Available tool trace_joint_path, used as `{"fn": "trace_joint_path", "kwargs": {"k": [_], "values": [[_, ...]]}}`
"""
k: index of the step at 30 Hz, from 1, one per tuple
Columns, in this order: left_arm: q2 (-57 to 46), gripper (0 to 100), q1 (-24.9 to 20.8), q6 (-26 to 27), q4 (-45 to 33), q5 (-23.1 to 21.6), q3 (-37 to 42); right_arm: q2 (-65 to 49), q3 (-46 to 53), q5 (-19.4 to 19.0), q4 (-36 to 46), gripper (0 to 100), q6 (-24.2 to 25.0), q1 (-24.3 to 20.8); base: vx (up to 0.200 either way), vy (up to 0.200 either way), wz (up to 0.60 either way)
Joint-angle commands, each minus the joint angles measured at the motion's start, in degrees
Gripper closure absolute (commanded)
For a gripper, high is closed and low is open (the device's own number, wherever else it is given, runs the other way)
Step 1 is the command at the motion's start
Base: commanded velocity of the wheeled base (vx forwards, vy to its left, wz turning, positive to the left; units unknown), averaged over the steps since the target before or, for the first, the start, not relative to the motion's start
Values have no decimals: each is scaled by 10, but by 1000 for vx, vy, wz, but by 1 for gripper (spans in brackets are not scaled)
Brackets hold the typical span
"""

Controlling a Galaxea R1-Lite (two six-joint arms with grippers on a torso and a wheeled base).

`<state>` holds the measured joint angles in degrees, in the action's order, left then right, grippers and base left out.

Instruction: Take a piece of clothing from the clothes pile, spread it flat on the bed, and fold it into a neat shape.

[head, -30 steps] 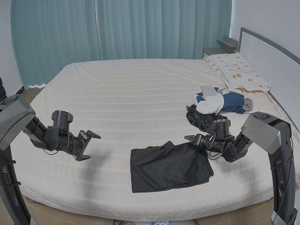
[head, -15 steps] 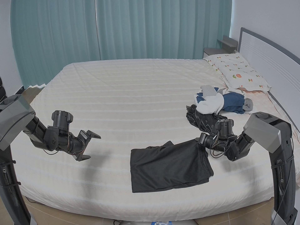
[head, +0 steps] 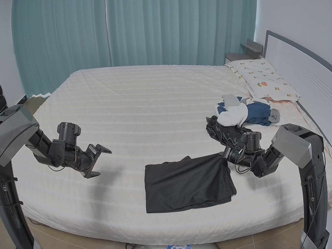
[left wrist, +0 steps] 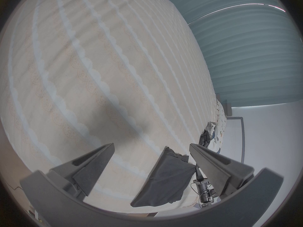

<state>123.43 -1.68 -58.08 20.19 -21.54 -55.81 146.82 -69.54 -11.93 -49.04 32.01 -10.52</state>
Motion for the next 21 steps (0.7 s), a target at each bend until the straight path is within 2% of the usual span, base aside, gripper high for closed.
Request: {"fn": "trace_joint_path", "kwargs": {"k": [1,2,3,8,14,16,17,18,20,21], "values": [[1,0,0,0,0,0,0,2,1,0,1,100,0,1,0,0,0],[1,0,0,0,0,0,0,4,1,0,2,100,0,1,0,0,0],[1,0,0,0,0,0,0,4,1,1,2,0,0,1,0,0,0],[1,0,0,0,0,0,0,-15,12,-1,-9,0,3,6,0,0,0],[1,0,0,0,0,0,0,-86,82,-13,-11,0,11,7,0,0,0],[1,0,0,0,0,0,0,-104,114,-27,-15,0,11,4,0,0,0],[1,0,-1,0,0,0,0,-125,153,-56,-39,0,10,1,0,0,0],[1,0,0,0,0,0,0,-133,171,-68,-53,0,11,-1,0,0,0],[1,0,0,0,0,0,0,-136,176,-70,-58,0,11,-2,0,0,0],[1,0,0,0,0,0,0,-145,217,-92,-88,0,7,-5,0,0,0]]}}
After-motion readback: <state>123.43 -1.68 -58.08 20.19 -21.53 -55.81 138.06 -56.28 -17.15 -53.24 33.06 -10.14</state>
